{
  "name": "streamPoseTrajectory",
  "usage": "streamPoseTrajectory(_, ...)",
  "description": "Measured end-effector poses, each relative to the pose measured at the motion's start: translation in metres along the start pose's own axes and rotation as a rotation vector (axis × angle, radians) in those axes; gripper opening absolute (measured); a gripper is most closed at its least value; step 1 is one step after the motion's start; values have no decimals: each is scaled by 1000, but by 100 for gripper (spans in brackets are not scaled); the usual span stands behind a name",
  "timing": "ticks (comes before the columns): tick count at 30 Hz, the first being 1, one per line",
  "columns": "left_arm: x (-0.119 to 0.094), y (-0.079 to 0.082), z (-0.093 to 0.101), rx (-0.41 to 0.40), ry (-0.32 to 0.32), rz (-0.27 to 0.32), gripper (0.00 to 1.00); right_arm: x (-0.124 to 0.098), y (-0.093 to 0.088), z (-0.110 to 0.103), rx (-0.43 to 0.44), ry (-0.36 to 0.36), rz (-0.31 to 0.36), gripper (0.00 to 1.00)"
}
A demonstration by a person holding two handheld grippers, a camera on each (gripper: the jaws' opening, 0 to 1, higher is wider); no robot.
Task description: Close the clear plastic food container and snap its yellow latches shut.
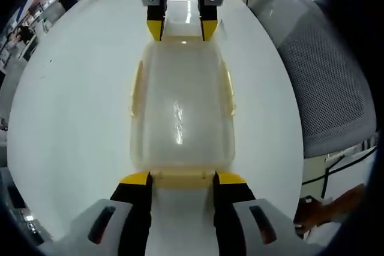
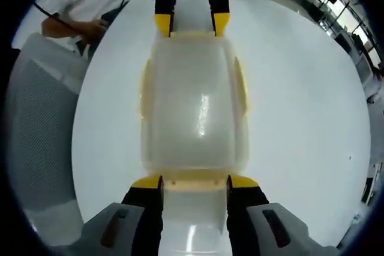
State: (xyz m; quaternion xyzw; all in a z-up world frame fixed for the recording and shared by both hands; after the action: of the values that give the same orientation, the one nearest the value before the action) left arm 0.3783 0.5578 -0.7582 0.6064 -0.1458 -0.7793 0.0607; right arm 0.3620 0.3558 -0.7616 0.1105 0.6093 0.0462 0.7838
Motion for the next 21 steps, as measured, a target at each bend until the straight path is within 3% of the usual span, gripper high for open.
streamPoseTrajectory(13, 1, 2, -1, 1, 1, -23, 40, 2, 2, 1, -4, -6, -19, 40)
streamPoseTrajectory(21, 1, 1, 0, -11, 5, -6, 40, 3, 1, 0, -1, -8, -12, 40)
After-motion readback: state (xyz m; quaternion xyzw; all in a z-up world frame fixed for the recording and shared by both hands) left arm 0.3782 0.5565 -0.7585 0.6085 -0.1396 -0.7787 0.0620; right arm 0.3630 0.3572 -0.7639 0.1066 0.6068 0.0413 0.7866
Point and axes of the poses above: the point that each gripper's makers call its tool centre point, and the gripper's own axes: x roughly forward along the fingers, z roughly to its right, y roughly out of its top, the point moved 8 cm from there along -x, roughly backward along the fingers, and after that the axes turned 14 degrees about -y, right-handed, at the moved point
